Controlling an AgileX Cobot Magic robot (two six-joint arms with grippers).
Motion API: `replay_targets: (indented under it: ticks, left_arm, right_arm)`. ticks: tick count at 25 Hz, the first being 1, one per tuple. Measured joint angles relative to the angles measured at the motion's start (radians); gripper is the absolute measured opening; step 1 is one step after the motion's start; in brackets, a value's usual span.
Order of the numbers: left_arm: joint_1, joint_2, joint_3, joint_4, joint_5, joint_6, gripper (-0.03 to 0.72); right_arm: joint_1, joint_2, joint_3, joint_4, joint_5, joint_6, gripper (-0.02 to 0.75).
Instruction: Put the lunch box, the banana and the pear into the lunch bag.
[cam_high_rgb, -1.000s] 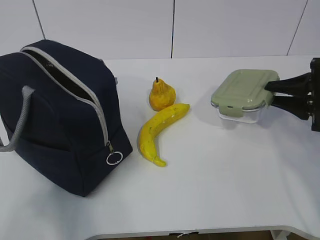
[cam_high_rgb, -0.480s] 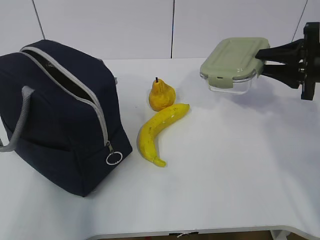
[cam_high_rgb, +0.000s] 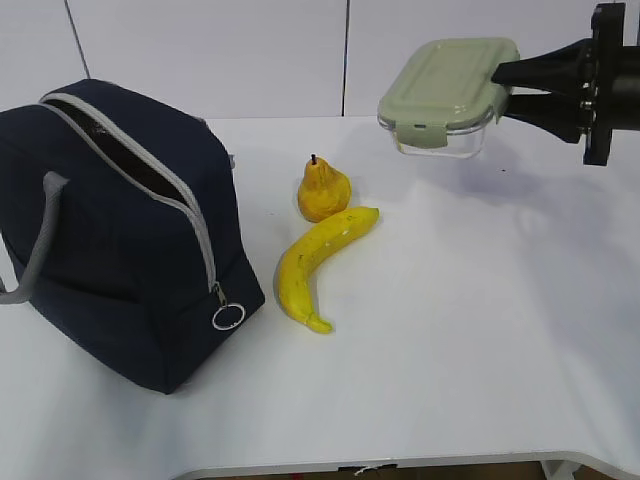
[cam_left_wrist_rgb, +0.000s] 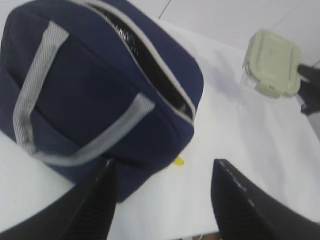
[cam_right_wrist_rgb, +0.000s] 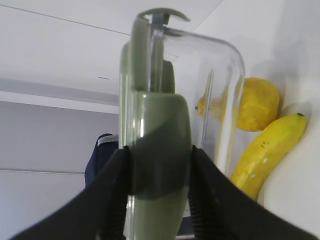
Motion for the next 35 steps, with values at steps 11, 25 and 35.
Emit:
replay_targets:
  ticks: [11,25,35]
  left_arm:
    - [0.0,0.237,0.0,-0.162,-0.121,0.0,0.576]
    - [0.0,0.48,0.0,-0.339,-0.275,0.088,0.579]
    - [0.0,0.57,0.0,-0.483,-0.289,0.192,0.579]
  right_arm:
    - [0.055,-0.013,-0.073,-0.008,0.008,0.014,0.279]
    - [0.117,-0.013,-0.175,-0.016,0.018,0.046,0.277]
    - [0.166,-0.014,-0.182,-0.016,0.022,0.049,0.276]
